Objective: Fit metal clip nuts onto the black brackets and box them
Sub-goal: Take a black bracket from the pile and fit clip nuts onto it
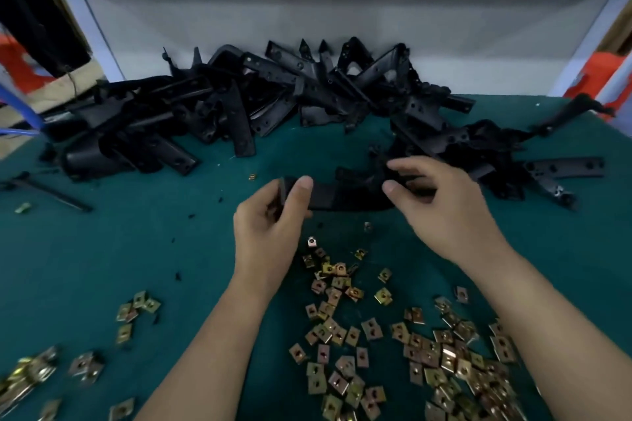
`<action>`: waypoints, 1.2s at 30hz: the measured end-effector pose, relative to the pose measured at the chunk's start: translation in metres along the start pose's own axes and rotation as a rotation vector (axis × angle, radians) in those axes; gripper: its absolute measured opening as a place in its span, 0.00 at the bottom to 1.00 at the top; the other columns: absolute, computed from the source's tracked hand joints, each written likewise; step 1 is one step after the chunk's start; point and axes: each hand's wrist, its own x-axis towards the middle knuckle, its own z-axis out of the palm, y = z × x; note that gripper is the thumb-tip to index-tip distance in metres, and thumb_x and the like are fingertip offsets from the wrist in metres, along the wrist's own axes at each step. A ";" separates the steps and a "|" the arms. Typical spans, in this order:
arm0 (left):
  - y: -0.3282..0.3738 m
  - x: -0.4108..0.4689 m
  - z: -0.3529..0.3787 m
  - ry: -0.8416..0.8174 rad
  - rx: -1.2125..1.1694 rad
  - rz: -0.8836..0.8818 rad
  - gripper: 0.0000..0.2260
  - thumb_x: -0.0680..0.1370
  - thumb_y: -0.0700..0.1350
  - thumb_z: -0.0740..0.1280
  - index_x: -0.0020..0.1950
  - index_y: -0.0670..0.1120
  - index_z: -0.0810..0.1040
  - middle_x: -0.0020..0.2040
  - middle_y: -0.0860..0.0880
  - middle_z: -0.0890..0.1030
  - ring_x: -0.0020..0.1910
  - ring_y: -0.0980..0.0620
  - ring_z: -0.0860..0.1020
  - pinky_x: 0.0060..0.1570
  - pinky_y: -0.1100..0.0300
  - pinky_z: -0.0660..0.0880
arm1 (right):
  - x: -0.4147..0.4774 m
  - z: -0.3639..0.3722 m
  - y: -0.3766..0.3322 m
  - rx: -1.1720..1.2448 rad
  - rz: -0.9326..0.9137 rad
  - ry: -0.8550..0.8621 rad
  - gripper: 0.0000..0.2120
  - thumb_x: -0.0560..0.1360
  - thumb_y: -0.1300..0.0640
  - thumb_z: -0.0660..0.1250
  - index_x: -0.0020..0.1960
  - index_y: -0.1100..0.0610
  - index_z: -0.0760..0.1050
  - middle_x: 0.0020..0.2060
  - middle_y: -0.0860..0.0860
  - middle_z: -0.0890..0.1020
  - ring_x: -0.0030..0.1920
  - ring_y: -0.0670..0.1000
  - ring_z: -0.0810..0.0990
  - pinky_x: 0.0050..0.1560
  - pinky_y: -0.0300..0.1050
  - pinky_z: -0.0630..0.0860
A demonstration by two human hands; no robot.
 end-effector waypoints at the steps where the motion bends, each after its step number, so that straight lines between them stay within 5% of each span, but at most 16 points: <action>1: 0.004 -0.002 -0.002 0.025 -0.082 0.002 0.26 0.80 0.58 0.69 0.35 0.40 0.66 0.30 0.46 0.62 0.30 0.47 0.67 0.33 0.58 0.75 | -0.004 -0.003 -0.003 0.037 0.020 -0.034 0.12 0.78 0.53 0.71 0.61 0.42 0.80 0.52 0.36 0.81 0.51 0.33 0.78 0.46 0.24 0.73; 3: 0.016 -0.004 -0.003 0.053 -0.201 -0.007 0.25 0.80 0.58 0.69 0.34 0.41 0.66 0.30 0.51 0.61 0.30 0.54 0.64 0.34 0.65 0.72 | -0.014 -0.010 -0.008 0.122 0.079 -0.067 0.15 0.78 0.56 0.72 0.62 0.42 0.78 0.50 0.40 0.82 0.51 0.36 0.80 0.46 0.29 0.75; 7: 0.040 -0.009 0.004 -0.017 -0.345 -0.061 0.19 0.80 0.57 0.69 0.33 0.53 0.69 0.32 0.48 0.63 0.33 0.49 0.62 0.38 0.58 0.66 | -0.033 -0.021 -0.021 0.505 0.344 -0.201 0.13 0.78 0.62 0.71 0.59 0.49 0.79 0.49 0.47 0.84 0.50 0.47 0.83 0.47 0.39 0.79; 10: 0.052 -0.021 0.010 -0.300 -0.397 -0.142 0.10 0.77 0.52 0.74 0.51 0.48 0.77 0.44 0.48 0.80 0.45 0.49 0.79 0.49 0.57 0.76 | -0.049 -0.026 -0.031 0.929 0.451 -0.334 0.11 0.78 0.65 0.69 0.59 0.58 0.80 0.52 0.55 0.85 0.51 0.51 0.83 0.50 0.43 0.82; 12: 0.055 -0.035 0.013 -0.457 -0.559 -0.341 0.22 0.75 0.47 0.77 0.64 0.46 0.73 0.57 0.44 0.84 0.55 0.45 0.82 0.54 0.54 0.80 | -0.060 -0.025 -0.034 0.992 0.403 -0.377 0.11 0.76 0.62 0.70 0.58 0.59 0.81 0.52 0.54 0.85 0.50 0.50 0.82 0.51 0.43 0.82; 14: 0.058 -0.046 0.014 -0.508 -0.713 -0.517 0.28 0.73 0.44 0.77 0.70 0.44 0.72 0.60 0.43 0.83 0.55 0.46 0.82 0.52 0.56 0.81 | -0.067 -0.022 -0.037 1.006 0.346 -0.402 0.11 0.73 0.60 0.71 0.55 0.55 0.84 0.50 0.51 0.85 0.49 0.48 0.82 0.50 0.40 0.81; 17: 0.061 -0.050 0.010 -0.512 -0.796 -0.583 0.20 0.70 0.43 0.76 0.62 0.43 0.81 0.54 0.45 0.85 0.48 0.51 0.84 0.45 0.61 0.81 | -0.074 -0.020 -0.034 0.910 0.283 -0.385 0.10 0.77 0.61 0.69 0.55 0.54 0.84 0.49 0.49 0.86 0.49 0.47 0.83 0.52 0.40 0.81; 20: 0.057 -0.045 0.001 -0.384 -0.866 -0.589 0.10 0.68 0.41 0.76 0.47 0.50 0.83 0.47 0.48 0.84 0.42 0.53 0.83 0.40 0.61 0.81 | -0.077 -0.033 -0.021 0.456 0.212 -0.305 0.06 0.78 0.57 0.70 0.54 0.50 0.83 0.44 0.45 0.86 0.46 0.41 0.83 0.48 0.33 0.79; 25: 0.040 -0.031 -0.008 -0.299 -0.931 -0.582 0.05 0.75 0.39 0.69 0.45 0.49 0.77 0.45 0.51 0.82 0.42 0.54 0.83 0.41 0.63 0.80 | -0.082 -0.045 -0.005 -0.295 0.057 -0.625 0.10 0.73 0.46 0.76 0.54 0.41 0.82 0.46 0.39 0.80 0.49 0.35 0.75 0.46 0.32 0.73; 32: 0.027 -0.020 -0.006 -0.345 -0.867 -0.532 0.08 0.73 0.39 0.72 0.46 0.48 0.75 0.44 0.50 0.82 0.42 0.54 0.82 0.40 0.63 0.79 | -0.085 -0.041 -0.001 -0.288 0.012 -0.589 0.06 0.75 0.47 0.74 0.50 0.40 0.79 0.41 0.40 0.80 0.45 0.37 0.76 0.40 0.34 0.72; 36: 0.025 -0.013 -0.003 -0.350 -0.835 -0.498 0.09 0.72 0.39 0.73 0.45 0.48 0.75 0.42 0.51 0.82 0.41 0.54 0.82 0.41 0.62 0.80 | -0.082 -0.034 0.005 -0.153 -0.002 -0.510 0.04 0.79 0.51 0.69 0.51 0.43 0.82 0.42 0.36 0.82 0.48 0.35 0.78 0.46 0.30 0.73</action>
